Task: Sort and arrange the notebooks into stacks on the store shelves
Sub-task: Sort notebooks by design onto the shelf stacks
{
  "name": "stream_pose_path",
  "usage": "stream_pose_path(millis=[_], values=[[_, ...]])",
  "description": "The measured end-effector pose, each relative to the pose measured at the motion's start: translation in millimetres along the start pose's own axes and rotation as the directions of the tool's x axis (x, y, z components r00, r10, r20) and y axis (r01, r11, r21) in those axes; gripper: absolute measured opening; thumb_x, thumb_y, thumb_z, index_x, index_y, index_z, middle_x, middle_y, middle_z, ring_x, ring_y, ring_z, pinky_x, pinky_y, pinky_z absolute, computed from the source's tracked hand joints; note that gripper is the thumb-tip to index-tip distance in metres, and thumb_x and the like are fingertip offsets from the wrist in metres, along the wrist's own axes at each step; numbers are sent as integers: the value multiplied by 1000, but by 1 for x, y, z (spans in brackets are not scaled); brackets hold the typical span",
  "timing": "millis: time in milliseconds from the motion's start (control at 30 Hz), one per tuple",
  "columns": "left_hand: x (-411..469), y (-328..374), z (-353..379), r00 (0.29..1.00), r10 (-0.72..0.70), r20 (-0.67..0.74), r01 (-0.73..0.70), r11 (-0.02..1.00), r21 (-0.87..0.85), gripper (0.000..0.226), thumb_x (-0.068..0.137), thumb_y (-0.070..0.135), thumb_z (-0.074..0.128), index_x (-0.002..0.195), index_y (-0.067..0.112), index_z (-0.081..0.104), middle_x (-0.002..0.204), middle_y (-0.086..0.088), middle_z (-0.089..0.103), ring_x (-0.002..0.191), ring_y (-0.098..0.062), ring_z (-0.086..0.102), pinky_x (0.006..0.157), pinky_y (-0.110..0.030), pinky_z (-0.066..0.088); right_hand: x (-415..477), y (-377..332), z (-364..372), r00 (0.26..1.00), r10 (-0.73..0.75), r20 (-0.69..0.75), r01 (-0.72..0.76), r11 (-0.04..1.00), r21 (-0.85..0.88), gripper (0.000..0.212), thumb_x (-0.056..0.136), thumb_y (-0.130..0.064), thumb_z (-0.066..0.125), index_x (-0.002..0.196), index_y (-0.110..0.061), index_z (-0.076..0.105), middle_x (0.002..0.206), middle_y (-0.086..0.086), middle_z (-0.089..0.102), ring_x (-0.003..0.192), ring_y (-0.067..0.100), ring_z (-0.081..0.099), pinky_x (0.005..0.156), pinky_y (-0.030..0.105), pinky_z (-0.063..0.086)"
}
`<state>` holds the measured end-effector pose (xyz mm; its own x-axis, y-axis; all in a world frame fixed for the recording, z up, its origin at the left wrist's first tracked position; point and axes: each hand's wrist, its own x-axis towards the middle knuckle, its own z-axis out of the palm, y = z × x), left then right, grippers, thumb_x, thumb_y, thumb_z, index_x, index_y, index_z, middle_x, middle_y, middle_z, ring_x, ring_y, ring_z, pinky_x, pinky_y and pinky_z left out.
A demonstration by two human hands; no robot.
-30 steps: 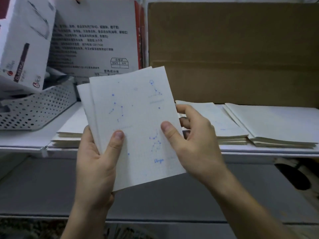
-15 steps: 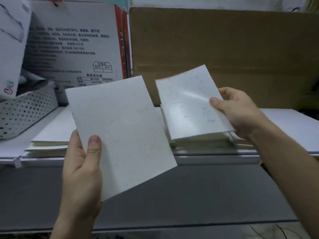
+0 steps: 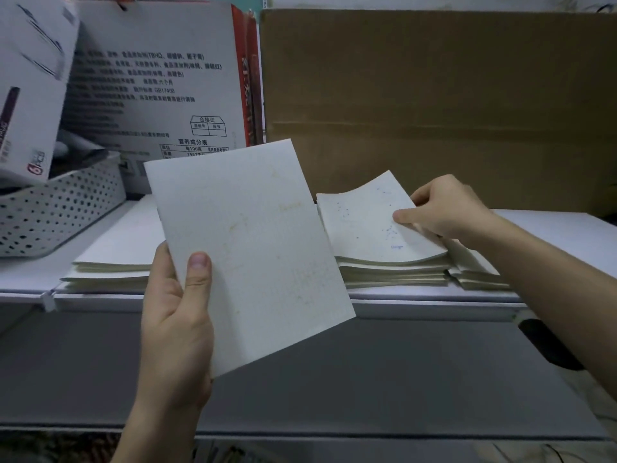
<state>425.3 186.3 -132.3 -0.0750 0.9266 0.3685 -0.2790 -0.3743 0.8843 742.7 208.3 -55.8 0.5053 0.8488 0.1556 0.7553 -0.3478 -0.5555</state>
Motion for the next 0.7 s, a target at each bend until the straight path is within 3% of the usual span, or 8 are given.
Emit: stream_pose_path(millis=[67, 167, 233, 300, 400, 533, 633, 700], values=[[-1, 0, 4, 1000, -4, 9, 4, 1000, -6, 20, 107, 30, 45, 115, 41, 60, 111, 10, 73, 97, -14, 73, 77, -36, 61, -1, 1, 1, 999, -34, -4, 34, 993, -110, 35, 85, -43, 76, 100, -12, 76, 93, 0, 72, 84, 19, 65, 77, 38, 56], [-3, -1, 13, 1000, -9, 14, 9, 1000, -13, 21, 107, 29, 45, 115, 40, 61, 110, 11, 74, 96, -11, 73, 76, -33, 61, -12, 3, 1, 962, -214, -170, 187, 969, -158, 40, 92, -43, 67, 120, -15, 70, 111, -1, 71, 102, 19, 64, 88, 34, 52], [-4, -1, 19, 1000, -19, 24, 19, 999, -27, 20, 107, 29, 45, 115, 38, 61, 110, 10, 74, 97, -11, 73, 78, -35, 61, -33, 1, 2, 917, -326, -231, 340, 940, 26, 24, 98, -38, 59, 110, -21, 72, 99, -8, 71, 91, 9, 64, 76, 25, 48], [-6, -2, 26, 999, -30, 45, 32, 999, -34, 20, 107, 29, 45, 114, 37, 61, 108, 11, 74, 95, -11, 73, 77, -36, 62, -62, -2, 9, 910, -362, -201, 411, 848, 335, 20, 101, -35, 54, 102, -23, 70, 86, -8, 71, 74, 6, 63, 63, 23, 46], [-9, -2, 42, 993, -37, 108, 43, 997, -58, 23, 107, 27, 44, 121, 33, 61, 110, 9, 75, 96, -13, 74, 76, -33, 64, -103, -1, 24, 912, -400, -91, 376, 727, 575, 24, 101, -42, 52, 113, -26, 65, 91, -5, 74, 77, 11, 70, 60, 28, 51], [-14, -1, 66, 965, -28, 260, 38, 999, -31, 25, 102, 30, 46, 123, 30, 60, 109, 9, 76, 95, -14, 76, 72, -30, 63, -130, 9, 36, 923, -384, -31, 275, 597, 753, 23, 103, -27, 50, 125, -24, 57, 116, -6, 72, 104, 17, 71, 84, 40, 61], [-17, 0, 83, 925, -6, 380, -15, 998, 53, 28, 100, 32, 45, 122, 27, 63, 107, 13, 77, 93, -11, 76, 67, -24, 61, -127, 26, 15, 960, -279, 0, 156, 536, 830, 21, 104, -18, 48, 123, -18, 58, 112, 2, 75, 97, 23, 74, 81, 42, 62], [-16, -1, 92, 911, 56, 408, -126, 981, 146, 31, 100, 32, 47, 124, 25, 65, 104, 16, 77, 90, -10, 76, 63, -24, 61, -119, 42, -7, 972, -233, 34, 103, 551, 828, 24, 103, -21, 49, 124, -18, 59, 112, 3, 76, 97, 26, 74, 82, 43, 62]])
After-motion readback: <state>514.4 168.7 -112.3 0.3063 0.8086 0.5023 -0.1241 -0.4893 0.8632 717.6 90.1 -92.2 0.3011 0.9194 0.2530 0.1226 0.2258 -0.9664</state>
